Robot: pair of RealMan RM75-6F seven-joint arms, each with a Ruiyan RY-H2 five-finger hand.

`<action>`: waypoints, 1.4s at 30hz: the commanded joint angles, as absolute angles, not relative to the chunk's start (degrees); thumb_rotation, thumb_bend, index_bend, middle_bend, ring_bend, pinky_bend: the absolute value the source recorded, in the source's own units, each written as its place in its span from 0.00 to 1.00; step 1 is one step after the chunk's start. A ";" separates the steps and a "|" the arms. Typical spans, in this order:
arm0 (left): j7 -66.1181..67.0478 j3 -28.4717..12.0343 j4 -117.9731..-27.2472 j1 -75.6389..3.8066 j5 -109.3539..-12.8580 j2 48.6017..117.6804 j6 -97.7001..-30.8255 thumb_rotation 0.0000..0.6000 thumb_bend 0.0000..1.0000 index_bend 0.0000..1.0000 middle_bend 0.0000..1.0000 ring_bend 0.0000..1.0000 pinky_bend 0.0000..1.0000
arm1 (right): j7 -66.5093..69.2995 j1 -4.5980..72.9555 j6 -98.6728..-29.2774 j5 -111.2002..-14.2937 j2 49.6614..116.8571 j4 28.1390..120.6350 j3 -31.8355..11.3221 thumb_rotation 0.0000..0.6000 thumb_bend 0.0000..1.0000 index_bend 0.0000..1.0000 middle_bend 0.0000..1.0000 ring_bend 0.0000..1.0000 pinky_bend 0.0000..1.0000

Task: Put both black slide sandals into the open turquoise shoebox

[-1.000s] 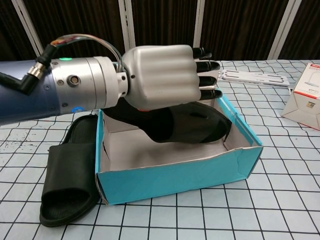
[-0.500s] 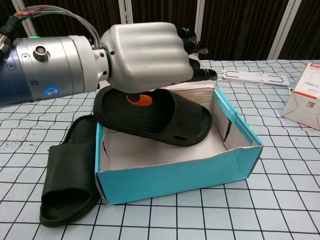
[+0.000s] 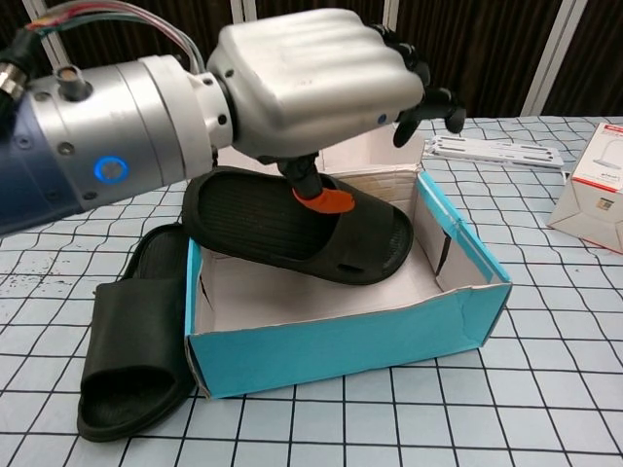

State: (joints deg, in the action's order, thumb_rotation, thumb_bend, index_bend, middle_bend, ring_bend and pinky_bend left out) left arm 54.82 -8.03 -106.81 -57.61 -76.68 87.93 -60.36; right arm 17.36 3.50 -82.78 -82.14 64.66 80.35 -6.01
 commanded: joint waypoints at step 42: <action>40.00 8.20 -105.07 -31.46 -79.38 72.40 -63.84 0.61 0.25 0.08 0.25 0.07 0.10 | 16.74 3.45 -82.20 -81.75 64.05 81.57 -5.93 1.00 0.23 0.24 0.21 0.25 0.21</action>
State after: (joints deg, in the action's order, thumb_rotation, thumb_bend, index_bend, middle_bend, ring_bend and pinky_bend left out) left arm 39.66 8.38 -105.78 -31.57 -79.19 71.64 -64.27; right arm 16.75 3.45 -82.19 -81.74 64.06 81.57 -5.93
